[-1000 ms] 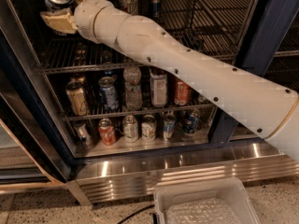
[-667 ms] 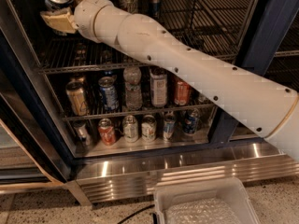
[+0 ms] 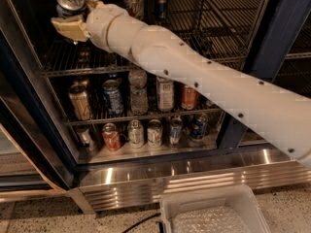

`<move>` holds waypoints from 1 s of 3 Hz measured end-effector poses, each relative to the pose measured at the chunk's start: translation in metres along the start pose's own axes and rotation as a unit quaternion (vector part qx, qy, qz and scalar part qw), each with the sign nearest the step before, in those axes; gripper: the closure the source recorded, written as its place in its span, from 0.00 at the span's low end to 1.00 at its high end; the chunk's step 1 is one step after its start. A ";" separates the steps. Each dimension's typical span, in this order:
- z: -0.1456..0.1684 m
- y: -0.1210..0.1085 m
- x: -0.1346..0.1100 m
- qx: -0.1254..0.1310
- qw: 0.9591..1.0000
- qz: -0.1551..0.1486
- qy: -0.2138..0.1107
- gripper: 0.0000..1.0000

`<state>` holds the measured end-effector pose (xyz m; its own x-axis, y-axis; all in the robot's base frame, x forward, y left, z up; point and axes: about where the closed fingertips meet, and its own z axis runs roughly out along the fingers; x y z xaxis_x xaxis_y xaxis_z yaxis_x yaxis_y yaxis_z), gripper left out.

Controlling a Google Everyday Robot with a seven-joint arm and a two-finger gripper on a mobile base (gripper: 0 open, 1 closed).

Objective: Pick pepsi can from top shelf of fridge

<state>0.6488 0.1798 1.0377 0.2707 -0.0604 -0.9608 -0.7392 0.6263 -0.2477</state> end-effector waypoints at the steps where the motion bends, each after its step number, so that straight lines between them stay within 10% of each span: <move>1: -0.048 0.001 0.006 0.033 0.999 0.013 0.002 1.00; 3: -0.097 -0.005 0.010 0.070 0.997 0.019 0.001 1.00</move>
Offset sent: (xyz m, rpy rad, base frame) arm -0.0804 -0.1147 -0.0354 0.0995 0.0346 -0.1897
